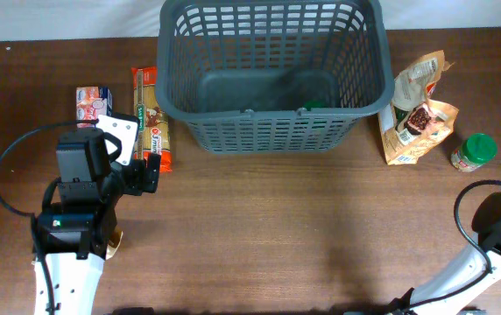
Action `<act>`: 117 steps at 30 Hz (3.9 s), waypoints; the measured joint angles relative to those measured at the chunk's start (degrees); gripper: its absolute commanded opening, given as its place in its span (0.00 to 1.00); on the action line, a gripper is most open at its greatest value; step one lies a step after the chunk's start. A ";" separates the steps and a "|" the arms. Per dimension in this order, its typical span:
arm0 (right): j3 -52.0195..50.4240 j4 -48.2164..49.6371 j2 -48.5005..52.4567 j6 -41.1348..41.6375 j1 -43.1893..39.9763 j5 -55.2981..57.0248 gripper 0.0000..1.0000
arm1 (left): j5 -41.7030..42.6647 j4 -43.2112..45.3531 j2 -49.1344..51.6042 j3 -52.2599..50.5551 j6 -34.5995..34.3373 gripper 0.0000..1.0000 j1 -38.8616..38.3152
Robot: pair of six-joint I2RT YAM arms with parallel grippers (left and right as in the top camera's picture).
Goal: Pack container
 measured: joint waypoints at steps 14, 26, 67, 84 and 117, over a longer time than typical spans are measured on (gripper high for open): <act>-26.36 15.74 -0.11 3.80 -1.38 -2.40 0.99 | 0.00 0.00 0.00 0.00 0.00 0.99 0.00; -32.54 21.70 0.13 3.85 1.16 -3.56 0.99 | 0.00 0.02 0.00 0.00 0.00 0.99 0.00; -32.65 26.03 10.40 3.50 -1.01 -4.46 0.99 | 0.00 0.02 0.00 0.00 0.00 0.99 0.00; -32.65 27.54 10.80 2.91 -1.01 -5.51 0.99 | 0.00 0.00 0.00 0.00 0.00 0.99 0.00; -28.98 19.52 11.13 2.51 -1.44 -6.12 0.04 | 0.00 0.02 0.00 0.00 0.00 0.99 0.00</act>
